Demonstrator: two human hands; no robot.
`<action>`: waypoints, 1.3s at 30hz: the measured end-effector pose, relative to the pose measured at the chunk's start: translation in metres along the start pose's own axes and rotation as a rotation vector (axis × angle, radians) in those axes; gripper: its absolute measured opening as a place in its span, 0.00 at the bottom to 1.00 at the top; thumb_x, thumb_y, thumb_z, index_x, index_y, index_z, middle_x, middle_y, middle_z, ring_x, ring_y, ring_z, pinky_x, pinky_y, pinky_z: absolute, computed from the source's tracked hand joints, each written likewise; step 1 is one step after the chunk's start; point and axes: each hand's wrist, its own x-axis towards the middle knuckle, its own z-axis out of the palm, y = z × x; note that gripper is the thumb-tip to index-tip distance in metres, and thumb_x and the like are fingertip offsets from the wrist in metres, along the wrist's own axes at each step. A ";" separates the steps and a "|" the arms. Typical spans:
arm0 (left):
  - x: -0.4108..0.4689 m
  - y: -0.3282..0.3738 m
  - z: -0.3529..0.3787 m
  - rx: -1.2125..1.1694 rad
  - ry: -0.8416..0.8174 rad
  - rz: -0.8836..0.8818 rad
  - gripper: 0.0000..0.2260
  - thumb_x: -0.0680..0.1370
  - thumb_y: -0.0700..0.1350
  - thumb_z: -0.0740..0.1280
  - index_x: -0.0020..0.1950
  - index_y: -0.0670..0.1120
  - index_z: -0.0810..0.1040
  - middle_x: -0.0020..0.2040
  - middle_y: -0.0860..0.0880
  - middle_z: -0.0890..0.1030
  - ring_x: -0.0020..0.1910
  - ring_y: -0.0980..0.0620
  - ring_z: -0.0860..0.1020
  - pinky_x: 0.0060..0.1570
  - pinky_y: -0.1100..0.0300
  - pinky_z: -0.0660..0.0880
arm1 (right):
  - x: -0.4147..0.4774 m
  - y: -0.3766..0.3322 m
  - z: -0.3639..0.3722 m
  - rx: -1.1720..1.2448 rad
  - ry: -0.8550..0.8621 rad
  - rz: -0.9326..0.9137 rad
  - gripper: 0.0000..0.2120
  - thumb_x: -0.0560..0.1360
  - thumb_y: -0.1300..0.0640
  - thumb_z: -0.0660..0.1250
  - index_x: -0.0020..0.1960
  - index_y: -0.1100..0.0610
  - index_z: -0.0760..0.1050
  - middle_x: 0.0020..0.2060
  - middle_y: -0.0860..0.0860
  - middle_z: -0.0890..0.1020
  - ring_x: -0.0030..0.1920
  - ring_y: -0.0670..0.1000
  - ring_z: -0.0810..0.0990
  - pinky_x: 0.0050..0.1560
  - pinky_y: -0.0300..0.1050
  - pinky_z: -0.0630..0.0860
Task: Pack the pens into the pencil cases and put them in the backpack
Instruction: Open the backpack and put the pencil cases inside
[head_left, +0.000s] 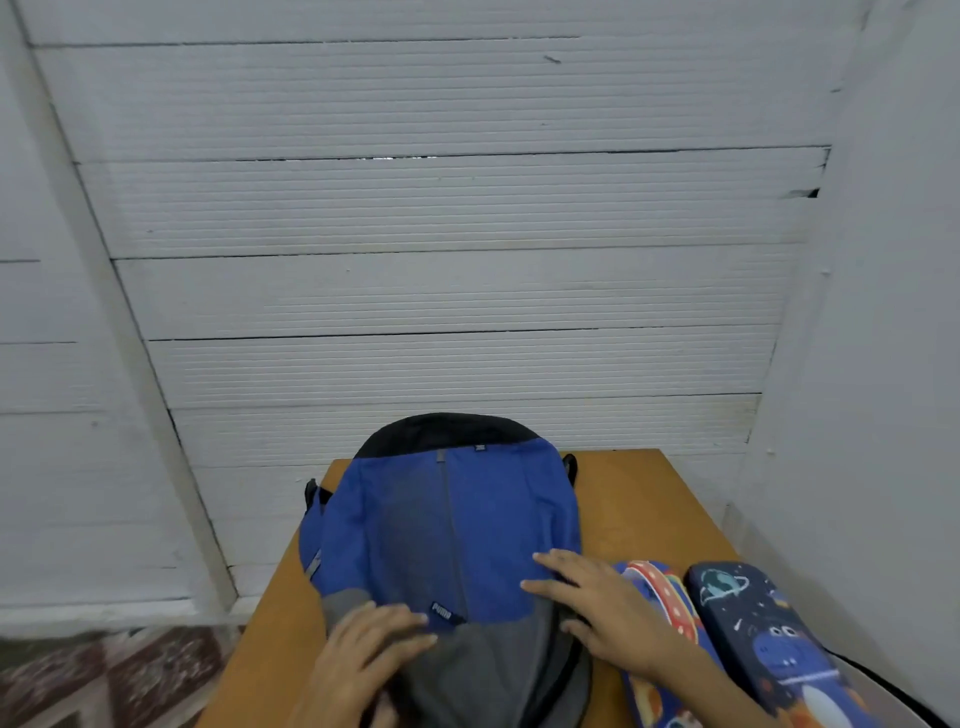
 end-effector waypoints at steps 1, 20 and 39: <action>-0.005 -0.012 -0.003 -0.117 -0.033 -0.119 0.29 0.72 0.51 0.60 0.74 0.63 0.62 0.72 0.59 0.68 0.72 0.57 0.65 0.75 0.58 0.53 | -0.001 0.002 0.002 -0.014 -0.051 -0.009 0.30 0.78 0.59 0.62 0.76 0.41 0.58 0.73 0.37 0.48 0.72 0.38 0.42 0.71 0.37 0.39; -0.040 -0.056 0.005 -0.502 -0.191 -0.461 0.21 0.76 0.71 0.52 0.67 0.71 0.69 0.75 0.68 0.60 0.75 0.65 0.56 0.76 0.61 0.49 | 0.004 0.005 0.022 0.088 -0.049 0.209 0.19 0.74 0.65 0.63 0.61 0.50 0.79 0.58 0.47 0.81 0.61 0.50 0.74 0.61 0.43 0.70; -0.022 -0.024 -0.009 -0.495 0.002 -0.625 0.11 0.82 0.47 0.61 0.59 0.45 0.80 0.56 0.47 0.81 0.55 0.50 0.77 0.58 0.54 0.73 | 0.005 -0.001 0.018 0.147 -0.038 0.269 0.17 0.73 0.68 0.62 0.57 0.56 0.80 0.55 0.53 0.83 0.57 0.55 0.78 0.57 0.50 0.73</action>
